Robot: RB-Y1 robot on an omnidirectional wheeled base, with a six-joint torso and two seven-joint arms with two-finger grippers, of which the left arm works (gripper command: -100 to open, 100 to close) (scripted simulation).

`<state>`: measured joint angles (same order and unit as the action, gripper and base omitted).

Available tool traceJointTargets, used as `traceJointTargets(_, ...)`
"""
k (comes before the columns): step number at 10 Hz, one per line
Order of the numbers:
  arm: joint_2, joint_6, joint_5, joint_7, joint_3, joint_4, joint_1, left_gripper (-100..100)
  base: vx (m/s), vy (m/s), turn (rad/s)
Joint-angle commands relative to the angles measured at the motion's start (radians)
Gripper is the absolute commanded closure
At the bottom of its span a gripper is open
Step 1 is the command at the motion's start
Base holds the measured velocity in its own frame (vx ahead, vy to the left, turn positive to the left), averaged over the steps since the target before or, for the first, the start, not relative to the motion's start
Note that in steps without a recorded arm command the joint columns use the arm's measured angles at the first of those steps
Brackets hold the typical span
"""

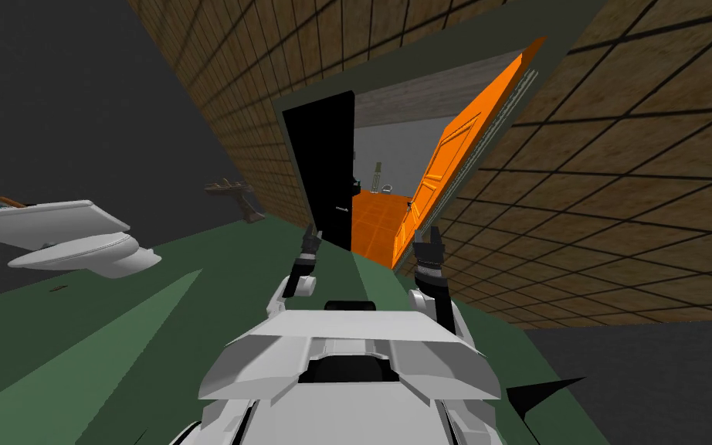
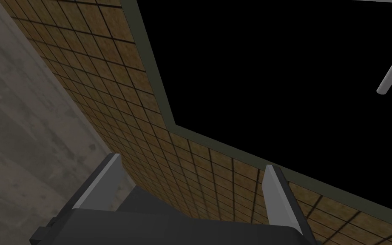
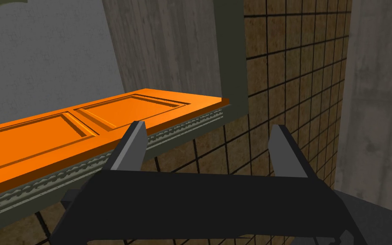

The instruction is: Push the door open

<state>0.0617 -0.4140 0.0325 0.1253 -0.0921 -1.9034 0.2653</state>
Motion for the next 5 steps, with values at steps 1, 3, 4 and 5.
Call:
traceJointTargets(1, 0.002, -0.006, -0.002, 0.001, -0.001, 0.028, -0.014, -100, 0.058, 0.032, -0.019)
traceJointTargets(3, 0.008, -0.011, -0.008, 0.002, -0.004, 0.088, -0.053, -100, 0.056, 0.047, -0.045)
traceJointTargets(4, 0.012, -0.013, -0.012, 0.003, -0.006, 0.117, -0.073, -100, 0.084, 0.056, -0.062)
traceJointTargets(5, 0.012, -0.013, -0.012, 0.003, -0.006, 0.126, -0.073, -100, 0.062, 0.037, -0.016)
